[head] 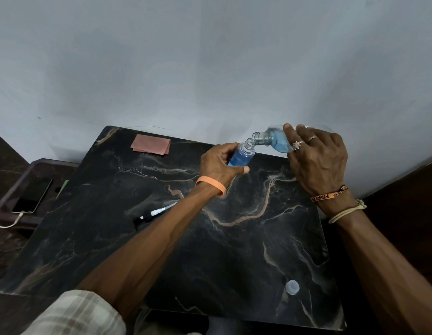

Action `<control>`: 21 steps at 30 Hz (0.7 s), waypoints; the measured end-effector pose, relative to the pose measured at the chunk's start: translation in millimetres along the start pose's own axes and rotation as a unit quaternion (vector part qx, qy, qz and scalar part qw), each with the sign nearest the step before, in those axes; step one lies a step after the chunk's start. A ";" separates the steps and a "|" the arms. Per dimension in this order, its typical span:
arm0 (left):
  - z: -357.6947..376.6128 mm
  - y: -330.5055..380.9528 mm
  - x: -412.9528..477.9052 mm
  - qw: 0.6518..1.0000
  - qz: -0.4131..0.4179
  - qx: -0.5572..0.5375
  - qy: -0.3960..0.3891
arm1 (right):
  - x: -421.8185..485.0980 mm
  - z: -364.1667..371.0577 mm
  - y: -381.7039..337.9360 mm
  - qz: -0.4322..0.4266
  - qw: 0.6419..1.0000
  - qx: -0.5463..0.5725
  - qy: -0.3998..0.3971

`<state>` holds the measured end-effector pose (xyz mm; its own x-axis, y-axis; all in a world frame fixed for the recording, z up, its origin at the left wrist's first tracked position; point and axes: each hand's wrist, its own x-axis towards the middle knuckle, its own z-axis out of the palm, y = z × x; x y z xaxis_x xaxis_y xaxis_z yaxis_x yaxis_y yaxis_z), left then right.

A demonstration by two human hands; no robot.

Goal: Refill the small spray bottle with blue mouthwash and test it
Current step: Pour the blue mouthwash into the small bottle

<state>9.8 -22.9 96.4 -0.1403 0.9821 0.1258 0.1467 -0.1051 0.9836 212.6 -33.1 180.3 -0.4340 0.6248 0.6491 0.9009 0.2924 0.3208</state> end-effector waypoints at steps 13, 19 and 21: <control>0.0 -3.0 -0.5 1.000 0.001 -0.008 0.004 | 1.0 0.5 0.4 -0.016 1.000 -0.002 0.025; -0.7 -5.0 0.1 1.000 0.001 -0.007 0.006 | 1.5 -1.5 -1.3 -0.017 1.000 -0.004 0.023; -1.1 -5.5 0.1 1.000 0.003 -0.004 0.005 | 1.3 -1.8 -1.9 -0.015 1.000 -0.004 0.023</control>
<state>7.9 -22.5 91.1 -0.1498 0.9796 0.1339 0.1393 -0.1131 0.9838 210.3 -34.1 181.8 -0.4608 0.5816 0.6704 0.8875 0.3043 0.3461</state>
